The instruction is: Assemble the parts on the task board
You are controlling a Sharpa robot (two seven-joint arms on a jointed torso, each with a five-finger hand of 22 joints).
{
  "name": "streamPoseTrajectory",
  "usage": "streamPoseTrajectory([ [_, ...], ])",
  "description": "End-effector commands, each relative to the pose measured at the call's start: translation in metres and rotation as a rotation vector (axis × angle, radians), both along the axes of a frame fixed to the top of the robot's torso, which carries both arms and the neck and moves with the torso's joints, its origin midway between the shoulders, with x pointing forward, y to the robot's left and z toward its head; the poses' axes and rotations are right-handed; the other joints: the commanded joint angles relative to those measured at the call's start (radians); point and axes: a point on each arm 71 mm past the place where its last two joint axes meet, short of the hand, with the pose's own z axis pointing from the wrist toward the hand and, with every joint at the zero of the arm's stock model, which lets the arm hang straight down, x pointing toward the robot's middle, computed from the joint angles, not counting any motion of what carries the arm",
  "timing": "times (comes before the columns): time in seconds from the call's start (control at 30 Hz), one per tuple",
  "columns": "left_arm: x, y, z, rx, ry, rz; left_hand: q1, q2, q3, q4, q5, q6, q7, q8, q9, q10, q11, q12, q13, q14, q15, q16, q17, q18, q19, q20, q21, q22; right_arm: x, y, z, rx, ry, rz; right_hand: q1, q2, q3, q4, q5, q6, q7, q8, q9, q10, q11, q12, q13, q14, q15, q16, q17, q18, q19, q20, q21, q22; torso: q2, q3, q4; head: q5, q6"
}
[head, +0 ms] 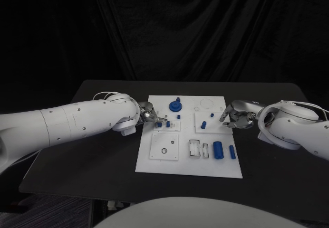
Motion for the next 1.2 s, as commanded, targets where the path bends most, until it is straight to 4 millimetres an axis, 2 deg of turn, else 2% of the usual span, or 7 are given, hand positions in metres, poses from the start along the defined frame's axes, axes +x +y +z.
streamPoseTrajectory([
  [0.03,-0.006,0.009,-0.014,0.059,0.035,0.005,-0.004,0.012,-0.01,0.0,0.007,-0.001,0.012,-0.005,-0.001,0.107,0.006,0.004,0.263,0.092,0.007,-0.005,0.235,-0.014,0.102,0.007,-0.003,0.263,0.0,-0.001,-0.002,-0.016,0.015,-0.013,-0.004,0.01,0.005,0.001,0.006,0.008,-0.002,0.003,-0.001,-0.008,0.001,-0.007,0.082,0.029,0.005,-0.004,0.052,0.019,-0.004,-0.001,-0.003,0.113,0.001,-0.0003,-0.0009,0.001,0.0],
  [0.37,-0.004,0.008,-0.01,0.0,-0.023,-0.004,-0.059,0.065,-0.06,0.004,0.029,0.022,0.001,0.034,0.042,0.107,-0.002,0.004,0.263,0.097,0.001,-0.001,0.246,-0.014,0.102,0.002,-0.003,0.263,-0.001,-0.002,-0.003,-0.021,0.022,-0.014,-0.004,0.011,0.006,0.0,0.007,0.008,-0.002,0.003,-0.001,-0.009,0.001,-0.008,0.08,0.028,0.005,-0.007,0.05,0.02,-0.006,-0.001,-0.007,0.111,0.0,0.0,0.0006,-0.001,0.0],
  [0.53,-0.004,0.007,-0.009,-0.01,-0.031,-0.011,-0.051,0.083,-0.086,0.003,0.084,0.026,-0.008,0.08,0.1,0.107,-0.011,0.004,0.263,0.098,-0.006,0.0,0.248,-0.014,0.102,-0.005,-0.003,0.263,-0.001,-0.001,-0.003,-0.023,0.025,-0.012,-0.004,0.012,0.007,0.0,0.008,0.009,-0.002,0.003,-0.001,-0.013,0.001,-0.011,0.076,0.027,0.004,-0.011,0.047,0.02,-0.007,-0.001,-0.011,0.11,0.001,-0.0005,0.0003,0.0,0.0],
  [1.0,-0.003,0.006,-0.006,-0.047,-0.075,-0.014,-0.042,0.094,-0.097,0.003,0.091,0.015,-0.01,0.095,0.127,0.107,-0.013,0.004,0.263,0.097,-0.008,-0.001,0.247,-0.014,0.102,-0.008,-0.003,0.263,-0.001,-0.001,-0.003,-0.027,0.031,-0.011,-0.004,0.013,0.008,-0.001,0.008,0.009,-0.002,0.003,-0.002,-0.016,0.001,-0.014,0.073,0.025,0.004,-0.015,0.043,0.021,-0.01,-0.001,-0.017,0.108,0.001,0.0,-0.0001,0.0,0.0],
  [1.1,-0.001,0.007,0.002,-0.092,-0.182,-0.023,-0.021,0.095,-0.101,0.001,0.107,0.007,-0.012,0.105,0.144,0.107,-0.014,0.004,0.263,0.099,-0.01,0.0,0.25,-0.014,0.102,-0.009,-0.003,0.263,-0.002,-0.001,-0.003,-0.023,0.027,-0.011,-0.004,0.013,0.008,-0.001,0.008,0.009,-0.002,0.003,-0.002,-0.016,0.001,-0.014,0.073,0.025,0.004,-0.015,0.043,0.021,-0.01,-0.001,-0.017,0.108,0.001,0.0001,0.0,0.0,0.0],
  [1.13,-0.001,0.007,0.005,-0.107,-0.226,-0.03,0.02,0.081,-0.105,-0.003,0.142,0.005,-0.016,0.123,0.169,0.107,-0.018,0.004,0.263,0.105,-0.014,0.004,0.262,-0.014,0.102,-0.012,-0.003,0.263,-0.002,-0.002,-0.003,-0.021,0.025,-0.012,-0.004,0.013,0.008,-0.001,0.008,0.009,-0.002,0.003,-0.002,-0.016,0.001,-0.014,0.073,0.025,0.004,-0.015,0.043,0.021,-0.01,-0.001,-0.017,0.108,0.001,0.0,0.0001,-0.001,0.0],
  [1.2,-0.001,0.007,0.014,-0.157,-0.341,-0.054,0.051,0.065,-0.115,-0.002,0.155,0.003,-0.021,0.142,0.193,0.107,-0.023,0.004,0.263,0.106,-0.017,0.004,0.263,-0.014,0.102,-0.016,-0.003,0.263,-0.002,-0.003,-0.002,-0.017,0.018,-0.014,-0.004,0.014,0.009,-0.001,0.009,0.01,-0.003,0.004,-0.002,-0.017,0.001,-0.014,0.072,0.025,0.004,-0.015,0.043,0.022,-0.01,-0.001,-0.018,0.107,0.0,0.0002,0.0,-0.003,0.0],
])
